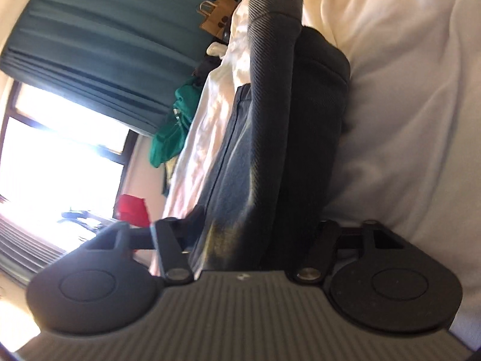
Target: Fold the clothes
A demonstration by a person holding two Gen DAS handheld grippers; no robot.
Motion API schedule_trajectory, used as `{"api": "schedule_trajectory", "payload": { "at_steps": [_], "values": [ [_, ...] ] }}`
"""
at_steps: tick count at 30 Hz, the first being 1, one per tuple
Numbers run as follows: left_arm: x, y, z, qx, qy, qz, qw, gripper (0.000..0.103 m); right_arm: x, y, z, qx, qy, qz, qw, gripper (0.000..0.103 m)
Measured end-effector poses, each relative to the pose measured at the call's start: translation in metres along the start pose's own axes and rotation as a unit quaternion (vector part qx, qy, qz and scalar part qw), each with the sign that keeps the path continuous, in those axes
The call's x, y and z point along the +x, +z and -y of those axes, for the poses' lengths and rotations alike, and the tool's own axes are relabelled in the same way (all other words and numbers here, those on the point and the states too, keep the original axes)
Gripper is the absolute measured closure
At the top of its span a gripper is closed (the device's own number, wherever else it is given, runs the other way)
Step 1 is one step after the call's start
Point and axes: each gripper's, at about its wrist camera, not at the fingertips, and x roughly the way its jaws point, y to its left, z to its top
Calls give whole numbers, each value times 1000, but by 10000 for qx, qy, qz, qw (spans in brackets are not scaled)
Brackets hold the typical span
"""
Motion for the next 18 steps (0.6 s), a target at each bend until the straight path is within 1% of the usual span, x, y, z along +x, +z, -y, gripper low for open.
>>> {"api": "schedule_trajectory", "payload": {
  "at_steps": [1, 2, 4, 7, 10, 13, 15, 18],
  "values": [
    [-6, 3, 7, 124, -19, 20, 9999, 82, -1, 0, 0, 41, -29, 26, 10000, 77],
    [-12, 5, 15, 248, -46, 49, 9997, 85, -1, -1, 1, 100, -47, 46, 9999, 82],
    [-28, 7, 28, 278, -113, 106, 9995, 89, -7, 0, 1, 155, 75, 89, 9998, 86],
    [-54, 10, 46, 346, -104, 100, 9993, 90, -23, 3, -5, 58, 203, 126, 9997, 88],
    [-78, 16, 56, 415, -103, 85, 9990, 90, -43, 8, -2, 272, 315, 64, 9991, 88],
    [-116, 19, 59, 708, -35, 75, 9975, 90, -69, 9, -1, 291, 361, 69, 9989, 89],
    [-141, 20, 54, 823, 24, -10, 9966, 90, -85, 11, 1, 454, 367, 13, 9983, 89],
    [-180, 18, 39, 1015, 93, -116, 9947, 90, -109, 9, 4, 439, 316, -40, 9985, 89]
  ]
}}
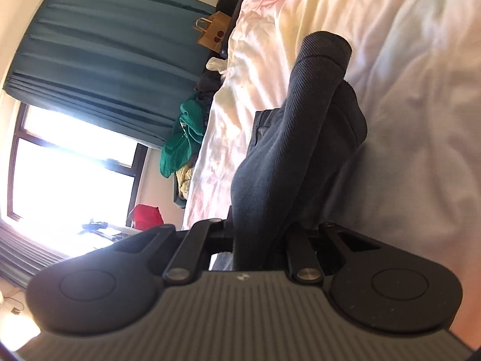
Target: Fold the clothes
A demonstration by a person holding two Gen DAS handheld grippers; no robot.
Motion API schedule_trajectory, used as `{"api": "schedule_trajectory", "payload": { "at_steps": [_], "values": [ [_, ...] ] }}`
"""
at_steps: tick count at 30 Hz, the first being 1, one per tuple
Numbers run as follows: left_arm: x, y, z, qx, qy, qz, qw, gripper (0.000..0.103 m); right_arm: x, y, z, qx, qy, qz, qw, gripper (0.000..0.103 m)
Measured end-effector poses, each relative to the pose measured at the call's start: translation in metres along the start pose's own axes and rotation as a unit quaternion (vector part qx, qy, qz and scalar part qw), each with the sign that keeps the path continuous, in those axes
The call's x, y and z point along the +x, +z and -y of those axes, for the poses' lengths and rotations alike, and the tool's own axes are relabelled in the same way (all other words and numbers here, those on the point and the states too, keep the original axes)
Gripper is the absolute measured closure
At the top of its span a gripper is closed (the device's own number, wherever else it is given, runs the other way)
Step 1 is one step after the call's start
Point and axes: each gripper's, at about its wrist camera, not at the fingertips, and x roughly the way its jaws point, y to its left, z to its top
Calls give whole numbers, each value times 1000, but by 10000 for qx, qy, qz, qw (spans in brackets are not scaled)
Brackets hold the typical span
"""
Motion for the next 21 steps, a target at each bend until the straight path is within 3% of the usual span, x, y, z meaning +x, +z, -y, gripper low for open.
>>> {"api": "schedule_trajectory", "payload": {
  "at_steps": [7, 11, 16, 19, 21],
  "values": [
    [-64, -29, -79, -53, 52, -405, 9992, 89, -51, 23, 16, 167, -81, 2, 9998, 89],
    [-63, -51, -132, -118, 219, -651, 9976, 88, -74, 26, 45, 257, -436, -180, 9986, 89],
    [-68, -62, -151, 95, -53, -663, 9977, 83, -78, 18, 54, 157, -653, -347, 9971, 85],
    [-76, -66, -148, 406, -18, -792, 9960, 72, -84, 16, 54, 161, -698, -371, 9967, 81],
    [-81, -69, -144, 672, -74, -887, 9938, 55, -90, 18, 55, 325, -675, -298, 9967, 78]
  ]
}}
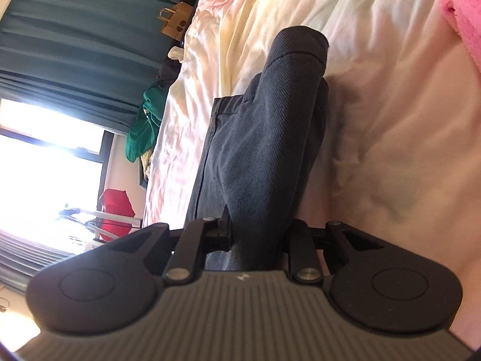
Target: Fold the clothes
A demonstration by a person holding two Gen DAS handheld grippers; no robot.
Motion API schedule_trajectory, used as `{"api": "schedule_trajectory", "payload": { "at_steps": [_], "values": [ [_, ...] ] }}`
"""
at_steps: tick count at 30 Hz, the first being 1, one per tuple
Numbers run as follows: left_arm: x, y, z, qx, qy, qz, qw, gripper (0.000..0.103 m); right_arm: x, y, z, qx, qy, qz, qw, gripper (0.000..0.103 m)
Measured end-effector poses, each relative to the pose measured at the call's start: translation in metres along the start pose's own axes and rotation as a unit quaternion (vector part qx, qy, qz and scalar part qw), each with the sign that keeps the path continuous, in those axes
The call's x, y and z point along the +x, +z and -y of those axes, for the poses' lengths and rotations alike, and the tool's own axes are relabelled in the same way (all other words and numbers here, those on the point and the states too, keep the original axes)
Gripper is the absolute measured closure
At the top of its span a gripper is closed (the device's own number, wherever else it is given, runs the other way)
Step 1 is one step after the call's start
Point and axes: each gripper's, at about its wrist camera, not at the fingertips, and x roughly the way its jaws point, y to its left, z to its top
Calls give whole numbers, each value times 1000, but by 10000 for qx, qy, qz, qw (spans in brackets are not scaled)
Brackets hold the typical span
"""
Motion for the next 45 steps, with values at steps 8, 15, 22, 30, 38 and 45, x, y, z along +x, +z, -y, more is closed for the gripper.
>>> {"api": "schedule_trajectory", "payload": {
  "at_steps": [8, 15, 22, 30, 38, 45],
  "values": [
    [-33, -16, 22, 1819, 114, -196, 9831, 23, -50, 4, 6, 648, 22, 1344, 9888, 24],
    [-44, -68, 92, 3487, 22, 375, 9365, 21, -64, 8, -9, -23, 46, 1697, 9855, 24],
    [12, -147, 195, 4935, -719, 127, 8667, 21, -62, 3, -22, -616, -131, 1438, 9876, 25],
    [102, -247, 257, 5949, -1101, -418, 7951, 25, -53, 7, -13, -690, -405, 1265, 9887, 25],
    [153, -272, 247, 5956, -1096, -49, 7957, 34, -47, 8, -8, -847, -523, 1195, 9878, 31],
    [155, -266, 242, 5853, -1182, 28, 8022, 42, -34, 2, -20, -1246, -590, 1143, 9838, 37]
  ]
}}
